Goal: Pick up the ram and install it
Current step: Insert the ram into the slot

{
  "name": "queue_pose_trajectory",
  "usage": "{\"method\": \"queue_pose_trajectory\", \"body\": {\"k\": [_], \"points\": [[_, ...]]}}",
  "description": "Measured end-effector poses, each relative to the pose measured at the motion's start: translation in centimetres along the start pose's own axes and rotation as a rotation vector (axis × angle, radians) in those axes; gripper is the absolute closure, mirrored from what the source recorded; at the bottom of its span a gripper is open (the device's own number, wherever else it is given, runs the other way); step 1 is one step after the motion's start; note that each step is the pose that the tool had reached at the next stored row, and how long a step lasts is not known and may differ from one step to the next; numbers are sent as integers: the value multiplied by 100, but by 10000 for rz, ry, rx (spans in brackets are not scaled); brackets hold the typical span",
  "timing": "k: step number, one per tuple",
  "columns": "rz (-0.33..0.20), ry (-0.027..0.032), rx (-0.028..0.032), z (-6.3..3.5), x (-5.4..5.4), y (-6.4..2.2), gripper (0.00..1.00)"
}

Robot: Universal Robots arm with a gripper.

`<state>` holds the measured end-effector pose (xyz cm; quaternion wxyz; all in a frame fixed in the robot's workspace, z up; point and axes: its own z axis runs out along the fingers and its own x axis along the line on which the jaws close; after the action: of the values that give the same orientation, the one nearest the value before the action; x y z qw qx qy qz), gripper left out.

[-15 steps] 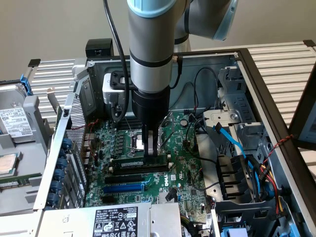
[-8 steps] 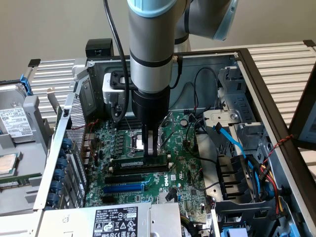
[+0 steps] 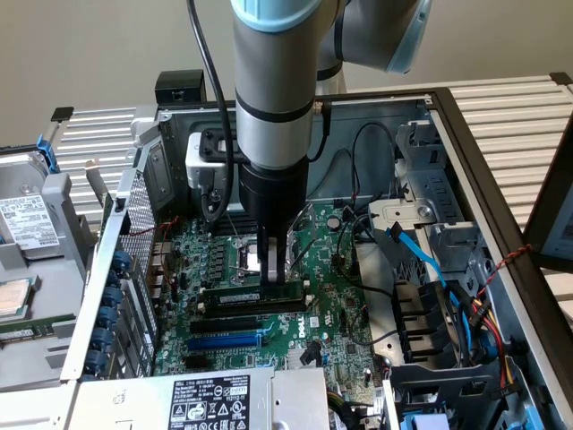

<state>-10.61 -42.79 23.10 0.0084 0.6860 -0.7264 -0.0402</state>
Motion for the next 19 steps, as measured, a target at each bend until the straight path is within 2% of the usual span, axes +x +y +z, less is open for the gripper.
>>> {"method": "queue_pose_trajectory", "body": {"k": [19], "points": [[0, -1, -9, 22, 0, -2, 87]]}}
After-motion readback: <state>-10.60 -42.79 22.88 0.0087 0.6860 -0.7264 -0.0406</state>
